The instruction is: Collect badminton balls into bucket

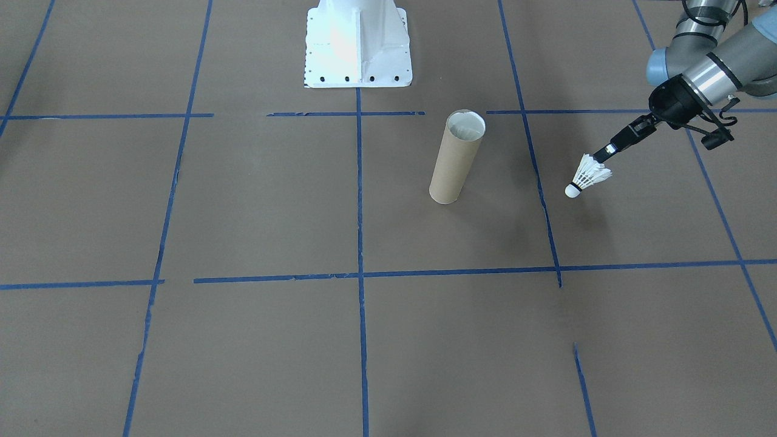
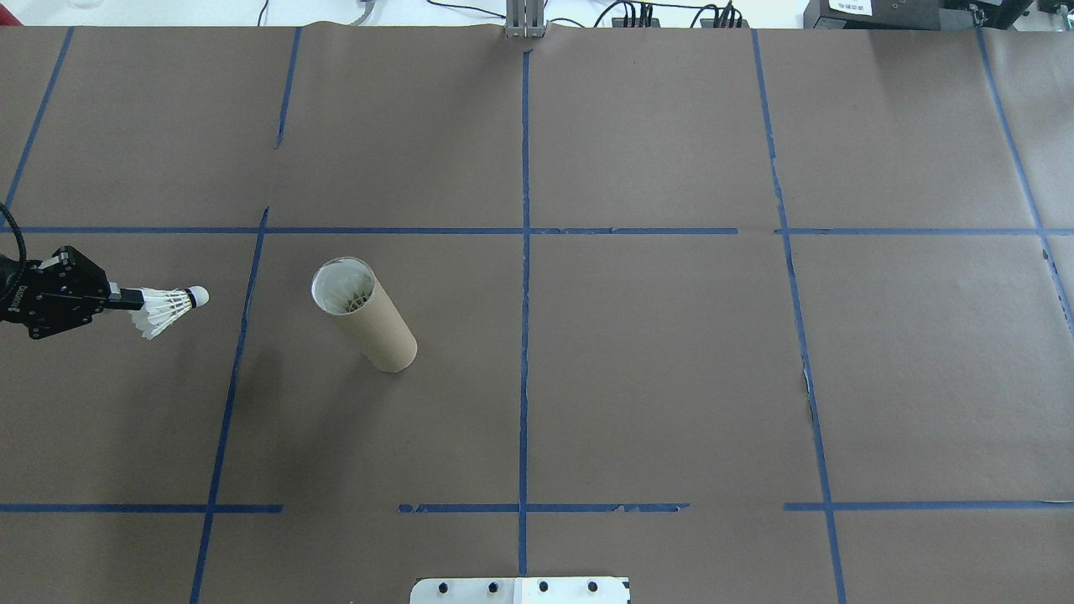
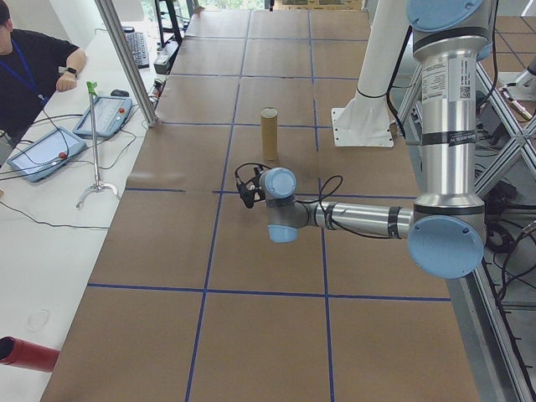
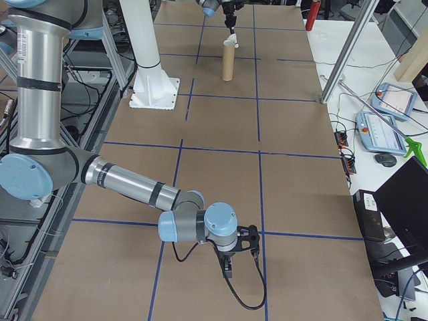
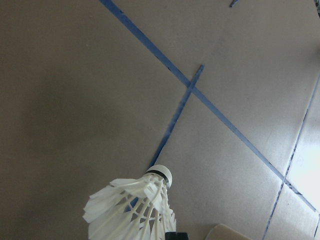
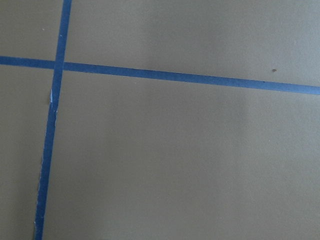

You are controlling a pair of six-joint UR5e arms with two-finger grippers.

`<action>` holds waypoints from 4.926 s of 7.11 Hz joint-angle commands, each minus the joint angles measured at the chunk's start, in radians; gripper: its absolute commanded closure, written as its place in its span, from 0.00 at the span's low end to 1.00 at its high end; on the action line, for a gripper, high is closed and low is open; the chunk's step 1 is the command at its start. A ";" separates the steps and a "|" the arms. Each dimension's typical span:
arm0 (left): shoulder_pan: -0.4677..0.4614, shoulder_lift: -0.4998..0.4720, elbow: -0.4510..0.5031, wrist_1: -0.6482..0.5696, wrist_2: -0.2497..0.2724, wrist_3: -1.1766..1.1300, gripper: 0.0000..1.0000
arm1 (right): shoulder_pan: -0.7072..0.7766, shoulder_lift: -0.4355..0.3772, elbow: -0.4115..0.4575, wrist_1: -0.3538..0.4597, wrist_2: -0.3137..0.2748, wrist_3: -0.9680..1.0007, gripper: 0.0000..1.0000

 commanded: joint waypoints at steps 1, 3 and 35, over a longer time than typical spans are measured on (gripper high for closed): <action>-0.011 0.004 -0.227 0.296 -0.041 0.048 1.00 | 0.000 0.000 0.000 0.000 0.000 0.000 0.00; -0.011 0.004 -0.416 0.552 -0.041 0.081 1.00 | 0.000 0.000 -0.002 0.000 0.000 0.000 0.00; -0.177 -0.438 -0.434 1.686 0.108 1.263 0.00 | 0.006 0.123 -0.058 -0.164 0.061 0.012 0.00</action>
